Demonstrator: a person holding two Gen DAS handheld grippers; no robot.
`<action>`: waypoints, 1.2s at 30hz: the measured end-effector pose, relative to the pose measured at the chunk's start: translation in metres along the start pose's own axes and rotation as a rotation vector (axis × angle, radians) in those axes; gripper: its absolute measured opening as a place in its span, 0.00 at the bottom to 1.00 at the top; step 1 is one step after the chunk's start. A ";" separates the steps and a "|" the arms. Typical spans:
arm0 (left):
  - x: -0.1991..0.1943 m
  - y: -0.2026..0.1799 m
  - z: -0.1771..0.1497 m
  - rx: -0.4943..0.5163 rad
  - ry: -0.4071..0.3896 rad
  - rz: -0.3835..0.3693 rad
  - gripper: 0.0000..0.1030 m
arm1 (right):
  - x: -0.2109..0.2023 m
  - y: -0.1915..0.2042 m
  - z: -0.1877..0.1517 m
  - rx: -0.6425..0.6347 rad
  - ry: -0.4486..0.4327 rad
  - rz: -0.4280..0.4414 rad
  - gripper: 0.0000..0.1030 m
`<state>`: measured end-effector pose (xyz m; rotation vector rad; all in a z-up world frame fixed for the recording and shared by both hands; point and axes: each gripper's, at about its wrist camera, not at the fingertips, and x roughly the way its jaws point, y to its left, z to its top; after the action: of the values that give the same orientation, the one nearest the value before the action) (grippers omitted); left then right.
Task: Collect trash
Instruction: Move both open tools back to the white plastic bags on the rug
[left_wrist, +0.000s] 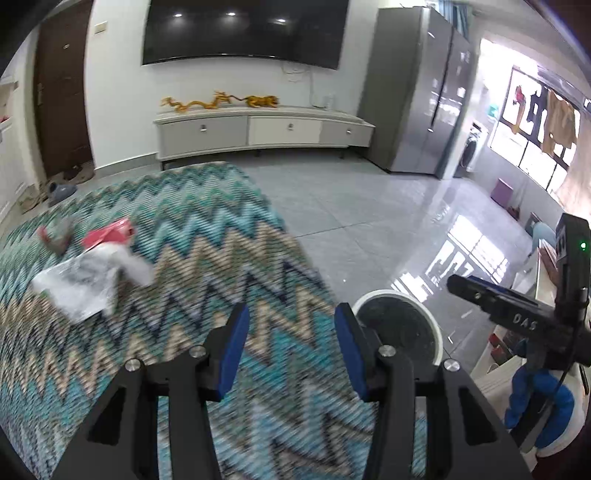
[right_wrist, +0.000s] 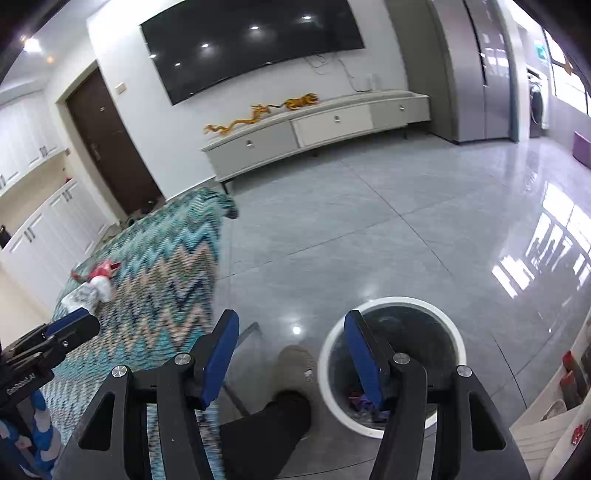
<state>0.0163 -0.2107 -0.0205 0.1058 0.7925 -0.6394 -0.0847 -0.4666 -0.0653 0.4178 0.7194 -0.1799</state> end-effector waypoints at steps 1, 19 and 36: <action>-0.004 0.008 -0.003 -0.013 -0.001 0.005 0.45 | -0.001 0.009 0.000 -0.014 0.002 0.007 0.55; -0.095 0.163 -0.078 -0.266 -0.094 0.077 0.45 | -0.005 0.143 -0.003 -0.214 0.048 0.071 0.56; -0.068 0.244 -0.035 -0.283 -0.031 -0.014 0.58 | 0.063 0.232 -0.003 -0.275 0.115 0.132 0.56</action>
<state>0.0983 0.0312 -0.0331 -0.1679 0.8466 -0.5348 0.0299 -0.2572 -0.0377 0.2126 0.8138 0.0682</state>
